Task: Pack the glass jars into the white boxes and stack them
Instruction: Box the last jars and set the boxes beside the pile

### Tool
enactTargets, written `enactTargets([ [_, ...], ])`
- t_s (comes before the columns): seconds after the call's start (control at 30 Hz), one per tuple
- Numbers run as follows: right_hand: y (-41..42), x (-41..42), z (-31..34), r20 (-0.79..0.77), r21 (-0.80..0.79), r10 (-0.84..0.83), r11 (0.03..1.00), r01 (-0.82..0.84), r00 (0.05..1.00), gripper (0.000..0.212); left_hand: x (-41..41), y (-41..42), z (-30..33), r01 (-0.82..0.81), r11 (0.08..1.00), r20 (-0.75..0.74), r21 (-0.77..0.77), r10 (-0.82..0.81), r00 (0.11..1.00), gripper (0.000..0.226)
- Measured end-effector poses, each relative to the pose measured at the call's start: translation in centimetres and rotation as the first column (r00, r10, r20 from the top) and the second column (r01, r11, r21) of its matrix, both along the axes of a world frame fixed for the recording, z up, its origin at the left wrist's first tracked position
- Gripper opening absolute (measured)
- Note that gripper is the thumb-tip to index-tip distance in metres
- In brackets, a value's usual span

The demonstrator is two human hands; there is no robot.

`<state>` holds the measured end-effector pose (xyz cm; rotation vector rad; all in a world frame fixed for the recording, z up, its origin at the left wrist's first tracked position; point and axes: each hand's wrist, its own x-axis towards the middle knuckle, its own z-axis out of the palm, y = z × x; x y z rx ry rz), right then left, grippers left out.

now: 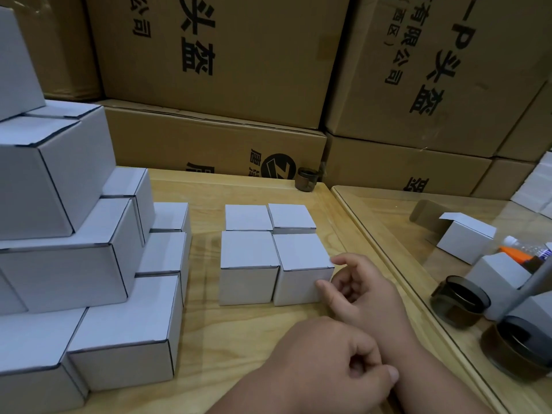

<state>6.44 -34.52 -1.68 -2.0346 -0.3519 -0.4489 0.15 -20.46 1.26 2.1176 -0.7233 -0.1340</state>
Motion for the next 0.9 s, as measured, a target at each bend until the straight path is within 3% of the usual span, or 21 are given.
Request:
enactTargets([
  [0.2,0.5,0.4,-0.2,-0.003,0.012,-0.035,0.999,0.035,0.999,0.034,0.0,0.0,-0.2,-0.014,1.0,0.04,-0.005,0.014,0.999,0.026],
  [0.3,0.6,0.5,-0.2,-0.035,0.063,0.003,0.998,0.0,0.999,0.038,0.1,-0.1,-0.7,-0.091,0.977,0.25,-0.194,0.139,0.958,0.03],
  [0.4,0.4,0.4,-0.1,-0.107,0.176,0.088,0.982,-0.069,0.99,0.048,0.5,0.1,-0.7,-0.205,0.863,0.556,-0.463,0.462,0.691,0.013],
  [0.43,0.4,0.4,0.0,-0.123,0.187,0.106,0.979,-0.081,0.987,0.05,0.8,0.2,-0.6,-0.258,0.829,0.585,-0.496,0.538,0.606,0.009],
  [0.47,0.3,0.4,0.2,-0.135,0.198,0.109,0.977,-0.081,0.985,0.052,1.1,0.4,-0.5,-0.327,0.788,0.584,-0.522,0.61,0.536,0.018],
  [0.57,-0.2,1.3,0.5,-0.173,0.278,0.076,0.96,-0.025,0.982,0.066,1.9,1.3,-0.5,-0.51,0.63,0.479,-0.586,0.777,0.409,0.045],
  [0.63,-0.5,2.1,0.6,-0.222,0.354,0.071,0.935,0.013,0.972,0.071,2.4,1.9,-0.8,-0.604,0.526,0.361,-0.598,0.85,0.383,0.057],
  [0.73,-0.3,3.1,0.7,-0.276,0.388,0.073,0.921,0.041,0.958,0.073,3.2,3.0,-1.2,-0.695,0.305,-0.03,-0.651,0.905,0.424,0.075],
  [0.8,0.0,3.7,0.8,-0.296,0.403,0.075,0.914,0.053,0.952,0.077,3.5,3.4,-1.0,-0.709,0.18,-0.279,-0.682,0.832,0.479,0.082],
  [0.9,0.7,4.4,1.2,-0.326,0.408,0.102,0.912,0.043,0.94,0.088,3.9,3.7,-1.1,-0.714,0.152,-0.37,-0.683,0.771,0.518,0.082],
])
